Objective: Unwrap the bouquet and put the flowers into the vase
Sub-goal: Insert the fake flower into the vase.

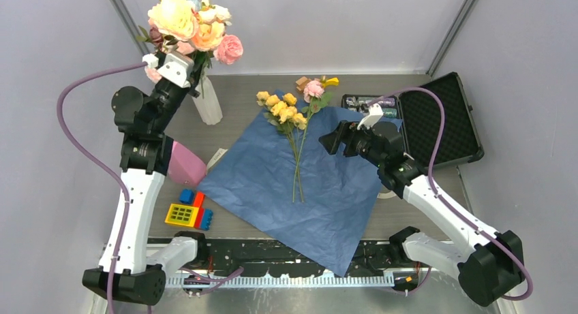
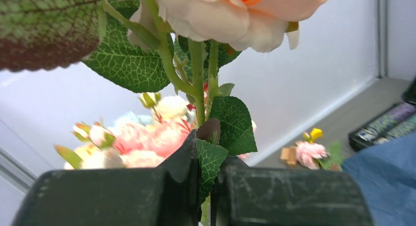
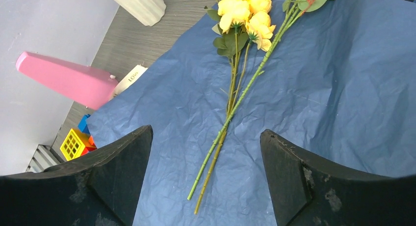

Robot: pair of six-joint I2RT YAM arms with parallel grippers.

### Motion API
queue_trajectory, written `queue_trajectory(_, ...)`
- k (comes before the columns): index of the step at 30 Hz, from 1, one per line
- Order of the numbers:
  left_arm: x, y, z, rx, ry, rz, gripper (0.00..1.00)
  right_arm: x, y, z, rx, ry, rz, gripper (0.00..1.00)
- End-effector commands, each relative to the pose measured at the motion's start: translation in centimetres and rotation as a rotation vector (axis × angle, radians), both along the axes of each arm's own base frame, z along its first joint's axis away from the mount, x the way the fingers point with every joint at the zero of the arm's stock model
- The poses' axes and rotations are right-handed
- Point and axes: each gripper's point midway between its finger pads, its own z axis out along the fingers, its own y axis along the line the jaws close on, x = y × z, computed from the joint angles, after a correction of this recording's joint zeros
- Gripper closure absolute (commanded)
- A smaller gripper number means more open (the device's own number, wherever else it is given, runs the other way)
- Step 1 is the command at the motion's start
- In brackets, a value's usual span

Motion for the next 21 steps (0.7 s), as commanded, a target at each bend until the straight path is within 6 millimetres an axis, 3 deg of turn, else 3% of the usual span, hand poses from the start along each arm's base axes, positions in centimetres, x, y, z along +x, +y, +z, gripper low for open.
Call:
queue_trajectory(1,-0.2,1.0,6.2,0.003,-0.23,0.062,1.0,0.7,-0.3,2.0,0.055,-0.068,-0.028,0.14)
queue_trajectory(11,1.8,0.5,8.9,0.036,-0.317,0.059,1.0,0.3,-1.4,2.3,0.064,-0.079,-0.061,0.14)
queue_trajectory(21,3.7,1.0,6.8,0.043,-0.273,0.072,1.0,0.3,-1.9,2.5,0.075,-0.08,-0.077,0.14)
